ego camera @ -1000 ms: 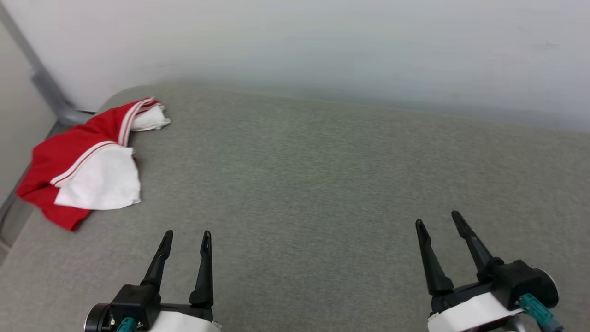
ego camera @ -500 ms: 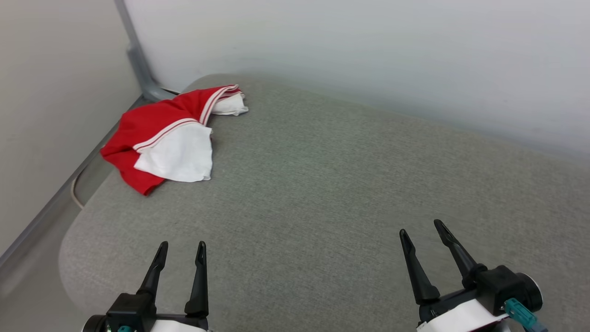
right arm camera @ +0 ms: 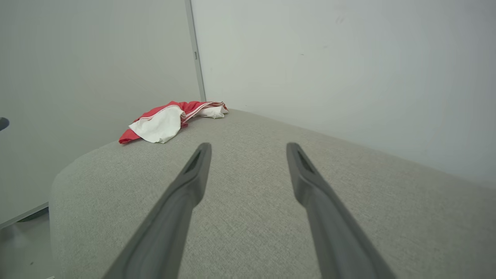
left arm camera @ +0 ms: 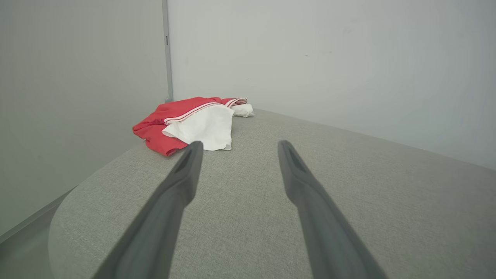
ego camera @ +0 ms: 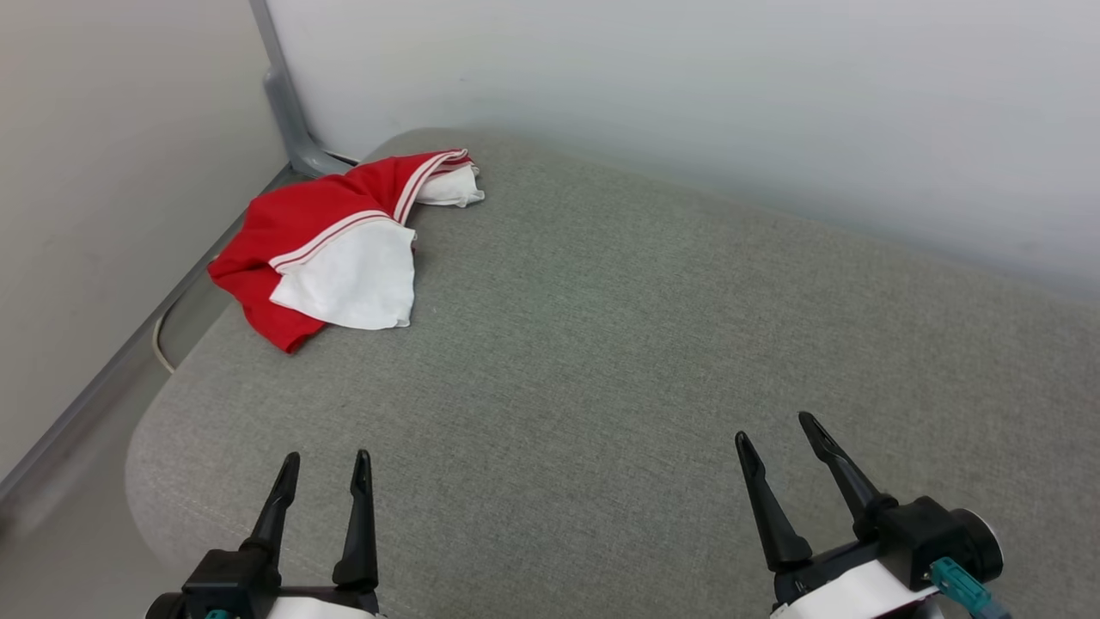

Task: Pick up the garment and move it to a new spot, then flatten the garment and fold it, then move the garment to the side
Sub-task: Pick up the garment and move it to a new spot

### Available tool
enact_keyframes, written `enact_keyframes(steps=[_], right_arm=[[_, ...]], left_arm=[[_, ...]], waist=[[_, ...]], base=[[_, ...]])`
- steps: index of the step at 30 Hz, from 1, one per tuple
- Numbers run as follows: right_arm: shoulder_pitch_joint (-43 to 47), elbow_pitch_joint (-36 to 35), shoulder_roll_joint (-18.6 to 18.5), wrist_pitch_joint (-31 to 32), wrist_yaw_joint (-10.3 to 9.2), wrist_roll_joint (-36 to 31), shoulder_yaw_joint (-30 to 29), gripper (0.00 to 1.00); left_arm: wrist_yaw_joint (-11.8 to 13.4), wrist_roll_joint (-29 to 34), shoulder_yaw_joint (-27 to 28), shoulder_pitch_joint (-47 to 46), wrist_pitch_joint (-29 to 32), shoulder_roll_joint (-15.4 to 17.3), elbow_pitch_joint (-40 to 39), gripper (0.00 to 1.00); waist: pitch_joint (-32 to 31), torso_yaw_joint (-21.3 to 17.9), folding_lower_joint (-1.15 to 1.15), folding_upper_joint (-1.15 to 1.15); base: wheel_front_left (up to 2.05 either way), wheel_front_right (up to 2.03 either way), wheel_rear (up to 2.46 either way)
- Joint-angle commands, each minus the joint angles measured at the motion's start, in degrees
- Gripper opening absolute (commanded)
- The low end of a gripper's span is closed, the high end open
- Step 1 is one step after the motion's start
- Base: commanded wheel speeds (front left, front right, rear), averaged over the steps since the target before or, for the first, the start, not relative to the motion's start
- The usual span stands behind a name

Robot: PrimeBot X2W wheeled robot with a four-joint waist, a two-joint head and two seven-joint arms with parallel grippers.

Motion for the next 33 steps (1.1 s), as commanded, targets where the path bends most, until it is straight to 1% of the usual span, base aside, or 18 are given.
enact_keyframes(steps=[1, 7, 10, 12, 14, 15, 18, 20, 22, 25, 26, 29, 31, 33], right_arm=[[-0.46, -0.11, 0.03, -0.10, -0.04, -0.27, -0.13, 1.00], [-1.75, -0.80, 0.03, -0.11, -0.04, -2.64, -1.03, 1.00], [-2.50, -1.35, 0.02, -0.10, -0.04, -4.52, -1.45, 1.00], [-2.90, -1.87, -0.40, -0.10, -0.04, -5.67, -1.74, 1.00], [-3.48, -2.47, -1.22, -0.11, -0.05, -6.42, -2.06, 1.00], [-3.81, -2.82, -1.49, -0.10, -0.04, -6.65, -2.14, 1.00], [-5.07, -3.85, -2.58, -0.11, -0.04, -7.25, -2.52, 1.00], [-5.80, -4.66, -3.11, -0.10, -0.04, -7.68, -2.45, 1.00], [-6.27, -5.49, -3.69, -0.11, -0.05, -8.05, -2.70, 1.00], [-6.89, -6.55, -4.27, -0.11, -0.04, -8.47, -2.72, 1.00], [-6.89, -6.55, -4.27, -0.11, -0.04, -8.47, -2.72, 1.00], [-7.79, -7.51, -4.78, -0.10, -0.04, -8.97, -2.30, 1.00], [-8.20, -8.02, -5.06, -0.11, -0.05, -9.27, -2.17, 1.00], [-8.85, -8.49, -5.28, -0.11, -0.05, -9.38, -2.37, 1.00]], left_arm=[[0.06, -0.15, 0.39, -0.23, -0.16, -0.06, -0.28, 1.00], [-0.51, -0.67, 3.78, -3.43, -0.16, -0.04, 1.05, 1.00], [-1.96, -1.43, 6.41, -6.69, -0.16, -0.07, 3.50, 1.00], [-2.97, -3.40, 8.52, -9.90, -0.16, 0.29, 6.94, 1.00], [-3.79, -4.11, 8.80, -13.42, -0.14, 3.02, 11.71, 1.00], [-4.07, -4.78, 8.77, -15.84, 0.39, 4.97, 13.74, 1.00], [-4.67, -7.26, 7.78, -23.08, 5.20, 10.43, 19.57, 1.00], [-4.73, -9.22, 6.17, -27.65, 10.86, 14.90, 22.73, 1.00], [-4.77, -13.51, 3.09, -32.26, 16.89, 18.44, 24.27, 1.00], [-4.77, -20.06, -0.78, -36.92, 27.20, 24.82, 25.89, 1.00], [-4.77, -20.06, -0.78, -36.92, 27.20, 24.82, 25.89, 1.00], [-4.80, -26.18, -2.83, -41.76, 35.68, 30.02, 27.41, 1.00], [-4.80, -29.17, -3.58, -44.31, 39.65, 32.73, 28.54, 1.00], [-4.80, -32.00, -4.15, -46.79, 42.36, 34.39, 29.66, 1.00]], waist=[[0.83, -0.74, 0.00, 0.00], [5.00, -2.80, 0.00, 0.00], [7.93, -3.89, 0.00, 0.00], [10.02, -4.66, 0.00, 0.00], [12.10, -5.56, 0.00, 0.00], [13.37, -6.13, 0.00, 0.00], [16.48, -7.30, 0.00, 0.00], [18.67, -8.21, 0.00, 0.00], [20.53, -8.92, 0.00, 0.00], [23.33, -10.08, 0.00, 0.00], [23.33, -10.08, 0.00, 0.00], [25.94, -11.45, 0.00, 0.00], [27.56, -12.37, 0.00, 0.00], [29.06, -13.09, 0.00, 0.00]], base=[[0.00, 0.00, 0.00], [0.00, 0.00, 0.00], [0.00, 0.00, 0.00], [0.00, 0.00, 0.00], [0.00, 0.00, 0.00], [0.00, 0.00, 0.00], [0.00, 0.00, 0.00], [0.00, 0.00, 0.00], [0.00, 0.00, 0.00], [0.00, 0.00, 0.00], [0.00, 0.00, 0.00], [0.00, 0.00, 0.00], [0.00, 0.00, 0.00], [0.00, 0.00, 0.00]])
